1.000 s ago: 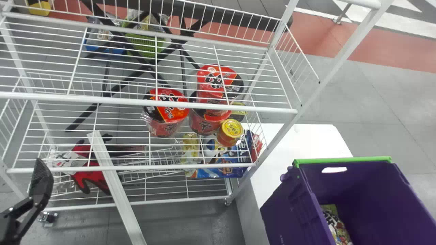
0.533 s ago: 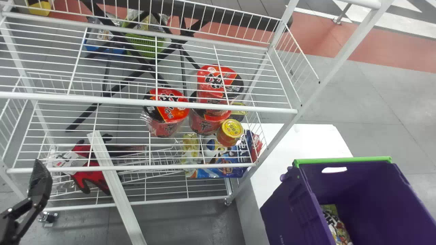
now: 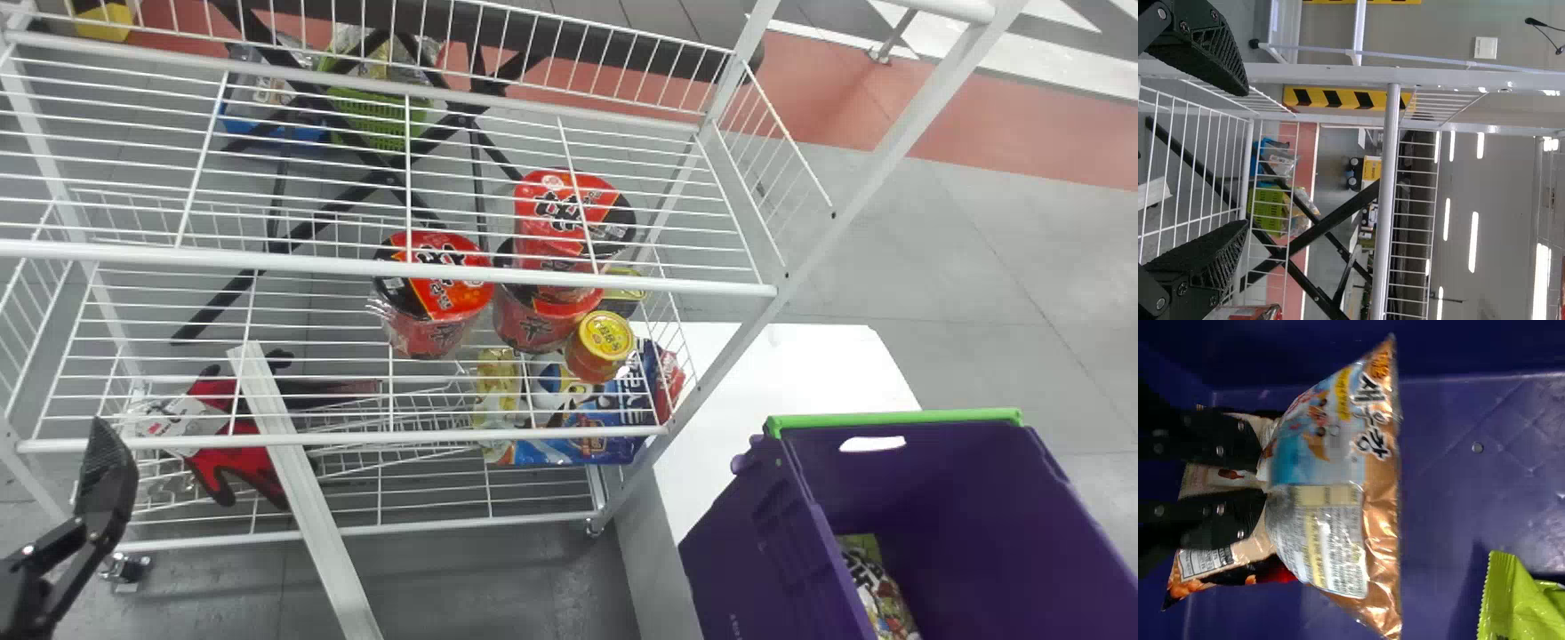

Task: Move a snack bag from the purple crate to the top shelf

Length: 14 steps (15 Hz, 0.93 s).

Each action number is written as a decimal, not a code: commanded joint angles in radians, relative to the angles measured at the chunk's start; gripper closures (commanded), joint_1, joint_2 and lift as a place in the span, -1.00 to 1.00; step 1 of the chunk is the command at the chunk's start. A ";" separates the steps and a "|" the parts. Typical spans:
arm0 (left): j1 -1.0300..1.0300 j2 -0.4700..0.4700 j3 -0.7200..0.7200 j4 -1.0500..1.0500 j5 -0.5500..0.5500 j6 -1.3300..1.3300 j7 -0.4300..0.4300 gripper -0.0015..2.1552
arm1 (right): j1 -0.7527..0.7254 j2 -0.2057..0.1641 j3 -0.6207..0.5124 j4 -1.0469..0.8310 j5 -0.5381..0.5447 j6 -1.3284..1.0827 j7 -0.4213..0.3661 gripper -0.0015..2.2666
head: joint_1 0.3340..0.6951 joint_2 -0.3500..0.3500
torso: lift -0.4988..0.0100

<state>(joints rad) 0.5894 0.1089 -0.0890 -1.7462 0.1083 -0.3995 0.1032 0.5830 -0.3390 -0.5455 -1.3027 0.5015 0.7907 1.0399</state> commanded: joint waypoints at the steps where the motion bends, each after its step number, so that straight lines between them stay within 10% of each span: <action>1: 0.006 0.000 -0.006 -0.004 -0.004 0.000 0.007 -0.87 | 0.023 0.000 -0.017 -0.061 -0.017 0.077 0.019 0.65 | 1.00 -1.00 | -0.81; 14: 0.029 -0.003 -0.037 -0.024 -0.030 -0.003 0.021 -0.87 | 0.046 0.000 -0.102 -0.155 -0.037 0.089 0.129 0.60 | 1.00 -1.00 | -0.66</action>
<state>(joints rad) 0.6135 0.1058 -0.1255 -1.7651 0.0798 -0.4026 0.1242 0.6267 -0.3385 -0.6436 -1.4508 0.4626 0.8788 1.1688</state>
